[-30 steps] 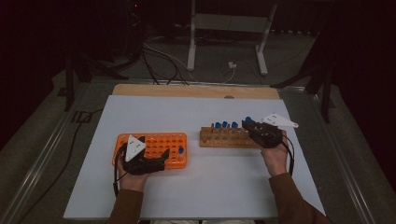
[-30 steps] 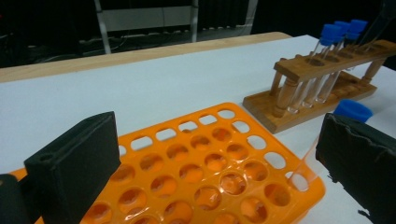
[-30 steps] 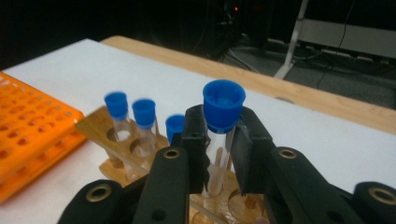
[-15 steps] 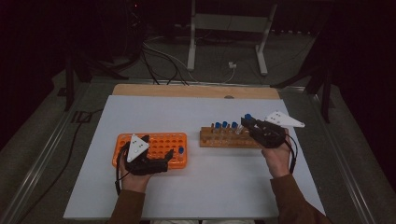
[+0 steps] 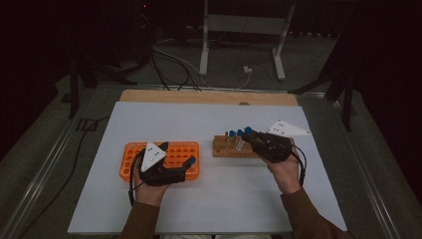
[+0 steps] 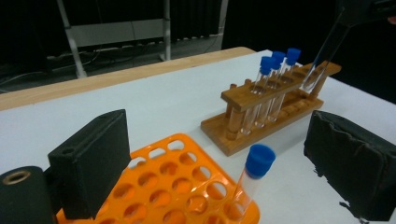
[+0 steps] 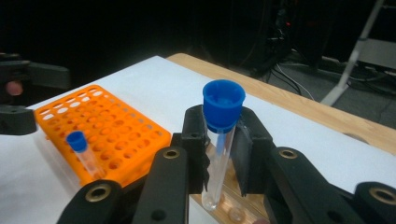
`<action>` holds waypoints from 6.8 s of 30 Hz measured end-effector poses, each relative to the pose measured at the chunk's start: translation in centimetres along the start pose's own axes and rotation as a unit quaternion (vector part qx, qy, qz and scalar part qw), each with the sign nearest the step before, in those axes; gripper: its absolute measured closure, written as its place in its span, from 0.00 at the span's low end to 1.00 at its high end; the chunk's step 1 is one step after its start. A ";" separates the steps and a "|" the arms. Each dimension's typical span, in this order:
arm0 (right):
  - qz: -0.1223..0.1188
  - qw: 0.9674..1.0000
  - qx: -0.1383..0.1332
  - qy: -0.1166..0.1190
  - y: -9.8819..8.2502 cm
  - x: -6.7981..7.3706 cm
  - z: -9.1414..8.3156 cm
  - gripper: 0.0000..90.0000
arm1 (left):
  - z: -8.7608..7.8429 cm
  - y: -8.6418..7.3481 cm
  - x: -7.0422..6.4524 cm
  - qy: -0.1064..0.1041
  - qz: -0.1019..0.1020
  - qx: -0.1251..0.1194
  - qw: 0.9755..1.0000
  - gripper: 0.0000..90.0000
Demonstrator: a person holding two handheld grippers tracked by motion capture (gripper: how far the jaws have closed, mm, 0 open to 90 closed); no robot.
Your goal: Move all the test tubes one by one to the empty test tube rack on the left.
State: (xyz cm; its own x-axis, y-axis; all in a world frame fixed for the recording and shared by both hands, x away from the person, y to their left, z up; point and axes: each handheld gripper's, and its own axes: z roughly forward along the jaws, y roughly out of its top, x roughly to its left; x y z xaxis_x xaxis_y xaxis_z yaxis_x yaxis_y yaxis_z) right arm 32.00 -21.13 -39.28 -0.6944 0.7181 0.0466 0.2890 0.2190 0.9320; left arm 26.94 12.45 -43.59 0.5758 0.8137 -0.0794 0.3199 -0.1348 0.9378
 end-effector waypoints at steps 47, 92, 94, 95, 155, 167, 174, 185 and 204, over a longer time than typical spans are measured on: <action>0.005 0.994 0.025 0.104 3.1 5.8 7.2 0.84 | 4.7 2.5 -2.4 -0.031 0.055 -0.012 0.998 0.84; 0.039 0.999 0.016 -0.007 -0.4 -1.5 2.9 0.01 | 1.7 -1.1 2.2 -0.034 -0.021 0.002 0.999 0.87; 0.039 0.999 0.015 -0.013 -0.6 -1.7 2.7 0.00 | 1.6 -1.3 2.1 -0.036 -0.022 0.002 0.999 0.87; 0.039 0.999 0.014 -0.017 -0.7 -1.9 2.5 0.00 | 1.5 -1.4 2.1 -0.037 -0.020 0.004 0.999 0.87; 0.054 0.998 0.008 -0.025 -2.9 -3.0 1.0 0.00 | 2.6 -5.3 -0.1 -0.016 0.044 0.120 0.992 0.87; 0.056 0.998 0.007 -0.029 -3.1 -3.4 0.8 0.00 | 1.3 -4.6 0.8 -0.035 0.011 0.086 0.996 0.62; 0.057 0.998 0.009 -0.036 -3.3 -3.7 1.0 0.00 | -0.8 -3.9 2.2 -0.032 -0.004 0.033 0.999 0.50; 0.039 0.998 0.024 -0.050 -4.8 -4.2 1.8 0.05 | -2.0 -3.8 5.1 0.039 -0.049 0.011 0.998 0.11; -0.001 0.996 0.061 -0.061 -5.9 -4.7 4.6 0.69 | -1.9 -4.2 5.9 0.061 -0.068 0.020 0.996 0.01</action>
State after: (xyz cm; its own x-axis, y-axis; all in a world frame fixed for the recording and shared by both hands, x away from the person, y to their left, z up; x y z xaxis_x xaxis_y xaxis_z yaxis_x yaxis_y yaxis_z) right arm 36.57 -22.79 -46.64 -0.6111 0.7915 -0.0062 0.3705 0.2930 0.8814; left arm 27.62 18.88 -47.34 0.4311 0.8879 -0.1609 0.4201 -0.0396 0.9066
